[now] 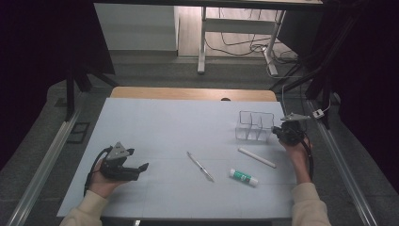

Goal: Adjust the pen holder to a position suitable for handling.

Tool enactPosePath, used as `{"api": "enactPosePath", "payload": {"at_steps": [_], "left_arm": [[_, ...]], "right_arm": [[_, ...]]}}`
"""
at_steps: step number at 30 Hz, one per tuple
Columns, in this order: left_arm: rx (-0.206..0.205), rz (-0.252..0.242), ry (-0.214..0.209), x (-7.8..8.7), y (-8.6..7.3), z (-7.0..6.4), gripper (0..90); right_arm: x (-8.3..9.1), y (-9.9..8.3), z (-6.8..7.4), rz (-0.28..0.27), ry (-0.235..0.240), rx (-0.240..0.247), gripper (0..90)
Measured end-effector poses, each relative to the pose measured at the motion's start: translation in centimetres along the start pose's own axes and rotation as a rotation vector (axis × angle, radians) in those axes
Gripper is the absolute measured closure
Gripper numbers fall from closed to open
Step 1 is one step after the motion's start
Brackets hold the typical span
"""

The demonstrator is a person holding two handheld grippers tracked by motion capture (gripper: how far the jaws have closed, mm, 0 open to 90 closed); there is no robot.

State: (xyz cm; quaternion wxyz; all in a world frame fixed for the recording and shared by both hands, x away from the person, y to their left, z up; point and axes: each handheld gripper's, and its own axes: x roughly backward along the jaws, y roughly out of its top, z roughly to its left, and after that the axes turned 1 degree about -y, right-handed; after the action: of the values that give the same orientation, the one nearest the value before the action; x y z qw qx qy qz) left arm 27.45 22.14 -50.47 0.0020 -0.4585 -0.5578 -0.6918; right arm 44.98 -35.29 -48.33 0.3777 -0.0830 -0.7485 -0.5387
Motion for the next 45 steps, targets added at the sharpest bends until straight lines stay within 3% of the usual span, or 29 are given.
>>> {"api": "enactPosePath", "payload": {"at_steps": [14,25,35,45], "left_arm": [[0.005,0.000,-0.003,0.0,0.0,0.1,18.5],[0.006,0.005,-0.007,-0.1,-0.1,0.1,18.5],[0.011,0.002,-0.015,0.0,-0.2,0.3,18.6],[0.015,-0.007,-0.025,0.1,-0.3,0.4,18.6]], "right_arm": [[-0.7,0.7,1.4,-0.004,0.007,0.023,89.0],[-1.5,1.7,2.8,-0.004,0.020,0.072,89.1],[-2.4,2.5,3.6,-0.012,0.034,0.052,89.0],[-3.0,3.6,4.8,0.038,0.039,0.081,89.0]]}}
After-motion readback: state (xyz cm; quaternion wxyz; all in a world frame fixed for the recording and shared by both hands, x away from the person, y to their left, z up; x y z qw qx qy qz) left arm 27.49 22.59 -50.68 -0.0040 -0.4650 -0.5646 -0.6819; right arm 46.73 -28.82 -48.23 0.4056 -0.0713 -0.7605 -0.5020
